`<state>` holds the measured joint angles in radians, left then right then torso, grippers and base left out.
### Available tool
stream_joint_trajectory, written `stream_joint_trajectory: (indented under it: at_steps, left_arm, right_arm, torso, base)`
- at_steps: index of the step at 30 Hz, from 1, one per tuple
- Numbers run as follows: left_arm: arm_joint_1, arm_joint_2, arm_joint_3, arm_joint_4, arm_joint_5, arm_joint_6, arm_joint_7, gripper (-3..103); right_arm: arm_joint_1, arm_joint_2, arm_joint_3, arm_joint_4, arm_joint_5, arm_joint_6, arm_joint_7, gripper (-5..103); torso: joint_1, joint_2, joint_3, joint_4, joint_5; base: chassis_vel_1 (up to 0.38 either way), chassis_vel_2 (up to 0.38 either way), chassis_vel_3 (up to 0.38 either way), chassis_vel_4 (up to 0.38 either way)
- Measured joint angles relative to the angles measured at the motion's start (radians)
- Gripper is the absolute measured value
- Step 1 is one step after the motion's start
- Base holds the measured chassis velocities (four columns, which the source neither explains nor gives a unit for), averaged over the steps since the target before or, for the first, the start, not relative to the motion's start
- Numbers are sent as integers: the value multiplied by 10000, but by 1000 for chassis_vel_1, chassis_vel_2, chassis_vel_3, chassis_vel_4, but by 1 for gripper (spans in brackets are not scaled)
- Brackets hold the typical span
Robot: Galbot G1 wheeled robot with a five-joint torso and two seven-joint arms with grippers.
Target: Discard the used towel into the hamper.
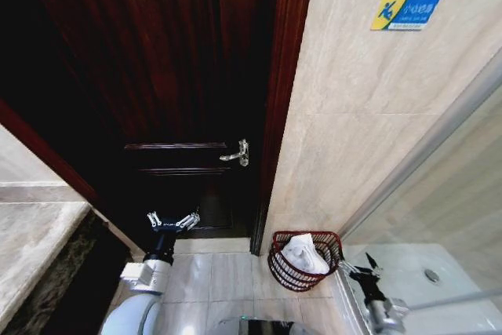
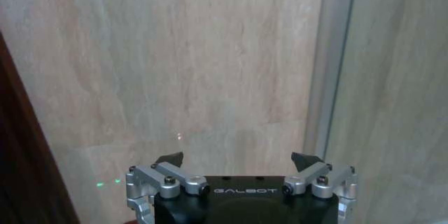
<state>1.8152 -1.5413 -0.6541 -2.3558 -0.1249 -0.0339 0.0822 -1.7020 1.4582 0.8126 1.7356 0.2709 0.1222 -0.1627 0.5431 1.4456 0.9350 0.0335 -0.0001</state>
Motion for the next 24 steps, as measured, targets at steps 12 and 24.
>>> stream_joint_trajectory:
  at_steps: [12, 24]
  left_arm:
    - [1, 1, 0, 0, 0, 0, 0, 100]
    - [0, 0, 0, 0, -1, 0, 0, 100]
  right_arm:
    - [161, 696, 466, 8, -100, 405, -69, 100]
    - [527, 446, 111, -1357, 264, 1327, -191, 100]
  torso:
    - [-1, 0, 0, -1, -1]
    - [0, 0, 0, 3, 2]
  base:
    - [0, 0, 0, 0]
    - [0, 0, 0, 0]
